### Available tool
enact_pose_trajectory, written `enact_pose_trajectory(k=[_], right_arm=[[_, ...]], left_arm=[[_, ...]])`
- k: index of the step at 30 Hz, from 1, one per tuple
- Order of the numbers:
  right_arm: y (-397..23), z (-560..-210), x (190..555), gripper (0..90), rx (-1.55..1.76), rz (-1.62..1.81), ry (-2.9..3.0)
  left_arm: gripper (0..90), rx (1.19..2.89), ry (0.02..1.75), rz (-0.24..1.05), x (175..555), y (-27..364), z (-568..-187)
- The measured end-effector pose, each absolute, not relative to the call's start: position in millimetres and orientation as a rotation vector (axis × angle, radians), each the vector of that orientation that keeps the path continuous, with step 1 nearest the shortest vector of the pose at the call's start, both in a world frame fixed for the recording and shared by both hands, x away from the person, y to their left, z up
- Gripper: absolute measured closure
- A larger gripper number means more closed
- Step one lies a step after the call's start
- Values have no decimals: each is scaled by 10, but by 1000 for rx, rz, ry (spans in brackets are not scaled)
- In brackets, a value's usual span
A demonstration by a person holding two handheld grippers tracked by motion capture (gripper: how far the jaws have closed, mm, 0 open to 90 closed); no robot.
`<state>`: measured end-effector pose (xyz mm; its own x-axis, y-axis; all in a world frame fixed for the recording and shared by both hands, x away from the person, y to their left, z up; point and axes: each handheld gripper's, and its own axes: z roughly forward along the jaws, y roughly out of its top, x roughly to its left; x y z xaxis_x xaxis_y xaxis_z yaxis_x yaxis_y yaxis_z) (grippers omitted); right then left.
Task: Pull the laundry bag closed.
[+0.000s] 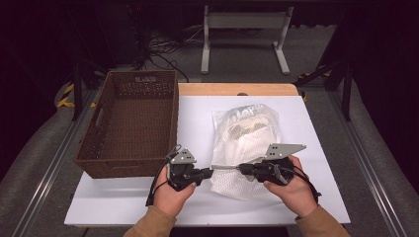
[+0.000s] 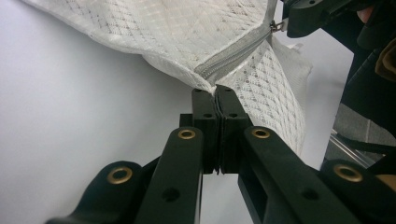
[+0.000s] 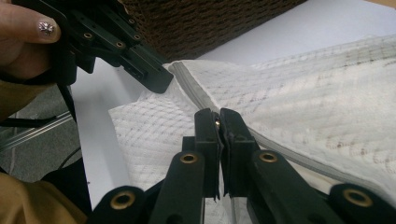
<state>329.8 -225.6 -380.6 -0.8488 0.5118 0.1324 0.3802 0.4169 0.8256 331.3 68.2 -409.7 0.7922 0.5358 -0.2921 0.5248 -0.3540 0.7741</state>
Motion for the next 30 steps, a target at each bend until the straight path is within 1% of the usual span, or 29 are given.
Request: enact_pose_trajectory(k=[30], right_arm=[[-2575,-3705,3229,868,854,1375,2484]], left_arm=[[887,2030,824,28,3312,739,-4116]])
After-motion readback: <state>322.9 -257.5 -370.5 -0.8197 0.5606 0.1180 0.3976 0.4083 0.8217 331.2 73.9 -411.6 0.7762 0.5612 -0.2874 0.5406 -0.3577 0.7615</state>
